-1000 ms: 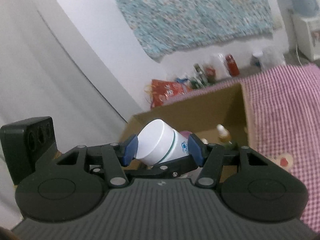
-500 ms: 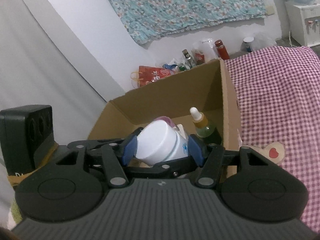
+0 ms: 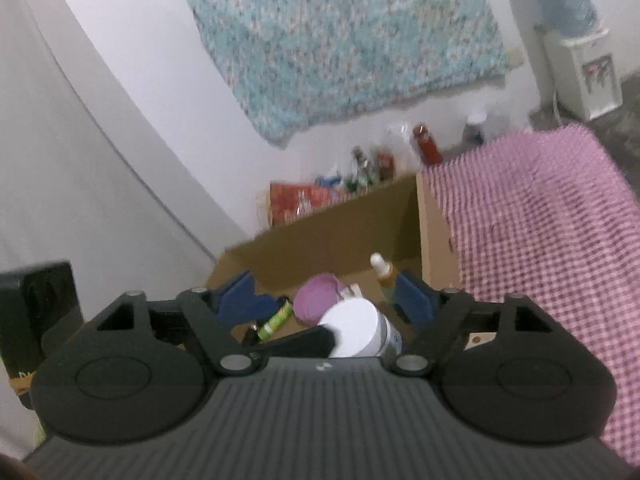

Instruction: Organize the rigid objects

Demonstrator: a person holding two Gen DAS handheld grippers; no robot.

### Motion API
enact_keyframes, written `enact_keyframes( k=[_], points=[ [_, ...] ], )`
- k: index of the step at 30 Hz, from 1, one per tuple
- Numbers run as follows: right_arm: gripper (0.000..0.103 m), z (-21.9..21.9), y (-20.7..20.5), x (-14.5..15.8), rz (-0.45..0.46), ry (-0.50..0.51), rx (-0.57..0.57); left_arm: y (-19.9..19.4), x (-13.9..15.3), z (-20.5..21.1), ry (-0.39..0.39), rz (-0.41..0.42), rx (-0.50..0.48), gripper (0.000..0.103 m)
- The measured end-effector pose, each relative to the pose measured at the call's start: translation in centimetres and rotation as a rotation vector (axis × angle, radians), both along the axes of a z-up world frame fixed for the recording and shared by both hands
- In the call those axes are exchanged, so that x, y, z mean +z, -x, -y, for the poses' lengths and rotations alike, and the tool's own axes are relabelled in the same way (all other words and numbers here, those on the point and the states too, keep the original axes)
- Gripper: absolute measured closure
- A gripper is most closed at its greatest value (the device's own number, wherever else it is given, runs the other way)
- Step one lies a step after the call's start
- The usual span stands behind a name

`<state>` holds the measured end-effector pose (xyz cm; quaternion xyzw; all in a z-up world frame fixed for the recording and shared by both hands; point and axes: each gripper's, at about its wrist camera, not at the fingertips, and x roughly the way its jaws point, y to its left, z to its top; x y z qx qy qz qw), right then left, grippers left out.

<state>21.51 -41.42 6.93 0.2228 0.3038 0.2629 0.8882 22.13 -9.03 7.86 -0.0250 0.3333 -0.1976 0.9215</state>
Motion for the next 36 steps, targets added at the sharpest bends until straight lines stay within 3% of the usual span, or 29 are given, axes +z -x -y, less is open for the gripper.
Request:
enact_keyframes(
  k=[3,8,15,20,27,36],
  points=[
    [0.002,0.6,2.4,1.7,0.045,0.017,-0.062,2.6,1.5,-1.3,0.015,0.053,0.035,0.0],
    [0.001,0.1,5.9,3.2,0.076,0.116,-0.147,5.8,2.5,-3.3,-0.037,0.083,0.156,0.0],
    [0.001,-4.6,9.4,3.0,0.08,0.388,-0.214,7.3,2.2,-4.7,-0.161,0.082,0.376,0.0],
    [0.001,-8.0,10.6,2.3,0.089,0.542,-0.243,7.2,1.5,-5.3,-0.171,0.052,0.407,0.0],
    [0.001,-10.4,9.8,0.6,0.026,0.546,-0.193,6.4,0.0,-5.6,-0.192,-0.049,0.381,0.0],
    [0.001,-11.1,7.6,-0.7,-0.022,0.546,-0.166,5.7,-0.7,-6.5,-0.157,-0.089,0.403,0.0]
  ],
)
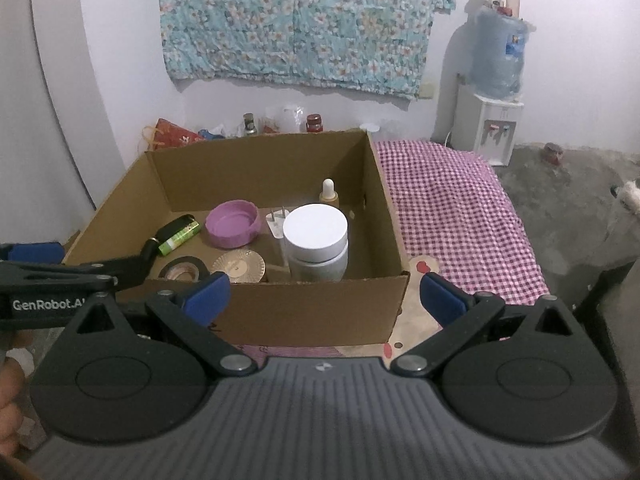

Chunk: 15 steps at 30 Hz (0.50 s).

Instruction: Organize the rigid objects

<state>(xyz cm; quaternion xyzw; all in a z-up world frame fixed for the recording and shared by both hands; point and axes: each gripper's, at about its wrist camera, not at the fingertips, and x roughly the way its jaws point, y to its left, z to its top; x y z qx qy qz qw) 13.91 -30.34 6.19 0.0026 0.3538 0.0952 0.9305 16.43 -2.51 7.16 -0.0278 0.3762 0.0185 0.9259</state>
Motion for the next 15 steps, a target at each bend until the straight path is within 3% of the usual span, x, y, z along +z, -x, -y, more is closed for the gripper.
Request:
enact_keyframes(
  k=[15],
  points=[
    [0.001,0.03,-0.75,-0.17,-0.006,0.002,0.0,-0.49,-0.17,0.09,-0.016,-0.009,-0.002,0.0]
  ],
)
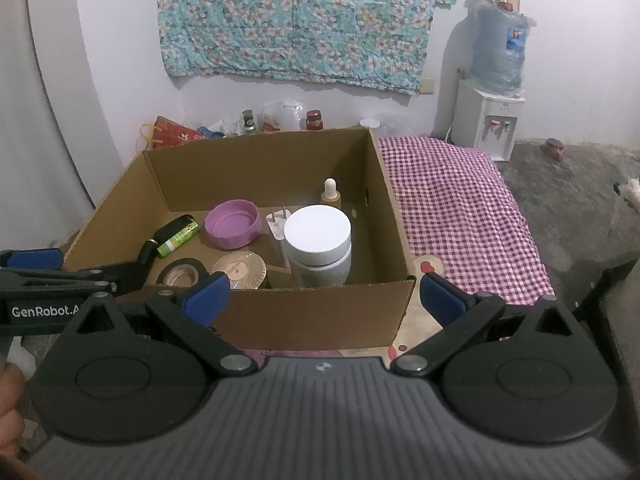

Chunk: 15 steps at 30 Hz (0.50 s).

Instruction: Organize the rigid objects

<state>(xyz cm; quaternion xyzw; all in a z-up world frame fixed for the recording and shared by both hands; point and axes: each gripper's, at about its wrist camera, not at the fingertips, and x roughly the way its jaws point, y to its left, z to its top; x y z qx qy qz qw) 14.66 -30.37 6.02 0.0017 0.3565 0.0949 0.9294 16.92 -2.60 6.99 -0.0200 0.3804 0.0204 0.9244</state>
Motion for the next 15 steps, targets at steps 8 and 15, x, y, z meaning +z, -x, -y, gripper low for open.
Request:
enact_keyframes(
  k=[8,15],
  points=[
    [0.001,-0.33,0.25,-0.09,0.002,0.0,0.0,-0.07,-0.16,0.09,-0.004,0.0,0.007,0.0],
    [0.001,-0.39,0.39,-0.01,-0.004,-0.002,0.003,0.12,-0.25,-0.37,-0.014,-0.004,0.016,0.0]
  ],
)
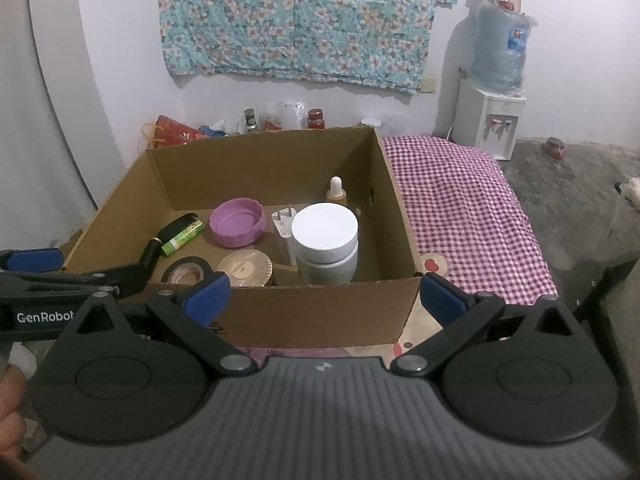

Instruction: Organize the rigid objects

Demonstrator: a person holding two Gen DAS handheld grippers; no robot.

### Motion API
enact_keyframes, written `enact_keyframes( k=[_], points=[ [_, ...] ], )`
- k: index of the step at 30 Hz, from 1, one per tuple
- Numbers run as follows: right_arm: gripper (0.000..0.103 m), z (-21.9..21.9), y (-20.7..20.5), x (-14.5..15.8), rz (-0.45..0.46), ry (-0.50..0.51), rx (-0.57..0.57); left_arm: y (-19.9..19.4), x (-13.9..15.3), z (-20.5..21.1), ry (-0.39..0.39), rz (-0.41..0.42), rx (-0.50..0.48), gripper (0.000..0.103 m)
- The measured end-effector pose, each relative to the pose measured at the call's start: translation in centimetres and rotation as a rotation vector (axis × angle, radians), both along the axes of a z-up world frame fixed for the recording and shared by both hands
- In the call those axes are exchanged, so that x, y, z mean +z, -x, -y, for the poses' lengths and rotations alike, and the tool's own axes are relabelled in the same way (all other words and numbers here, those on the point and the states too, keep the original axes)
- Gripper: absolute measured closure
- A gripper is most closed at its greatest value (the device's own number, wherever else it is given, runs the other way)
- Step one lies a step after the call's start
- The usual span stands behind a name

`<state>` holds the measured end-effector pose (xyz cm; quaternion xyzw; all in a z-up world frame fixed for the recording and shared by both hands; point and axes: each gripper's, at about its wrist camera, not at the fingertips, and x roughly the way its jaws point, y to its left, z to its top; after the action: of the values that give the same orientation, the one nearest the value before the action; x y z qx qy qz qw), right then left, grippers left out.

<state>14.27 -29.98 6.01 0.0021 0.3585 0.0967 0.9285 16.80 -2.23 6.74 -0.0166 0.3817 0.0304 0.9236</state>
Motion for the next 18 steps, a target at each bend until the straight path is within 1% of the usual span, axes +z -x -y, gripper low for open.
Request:
enact_keyframes(
  k=[18],
  points=[
    [0.001,-0.22,-0.27,0.53,0.006,0.015,0.022,0.67,0.61,-0.41,-0.014,-0.002,0.019,0.001]
  ],
)
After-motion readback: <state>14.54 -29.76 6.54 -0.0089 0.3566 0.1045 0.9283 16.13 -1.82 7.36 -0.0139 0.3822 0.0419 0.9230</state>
